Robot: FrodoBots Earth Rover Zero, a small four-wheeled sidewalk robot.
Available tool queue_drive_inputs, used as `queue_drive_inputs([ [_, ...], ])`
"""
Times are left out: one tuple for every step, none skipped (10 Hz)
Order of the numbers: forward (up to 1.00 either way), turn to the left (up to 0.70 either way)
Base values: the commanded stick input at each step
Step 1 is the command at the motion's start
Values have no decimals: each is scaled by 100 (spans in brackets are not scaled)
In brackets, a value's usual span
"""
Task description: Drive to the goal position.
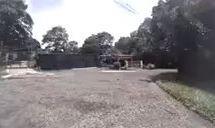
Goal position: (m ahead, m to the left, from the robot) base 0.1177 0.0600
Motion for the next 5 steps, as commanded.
queue_drive_inputs([
  [50, 0],
  [50, 0],
  [50, 0],
  [50, 0],
  [50, 0],
])
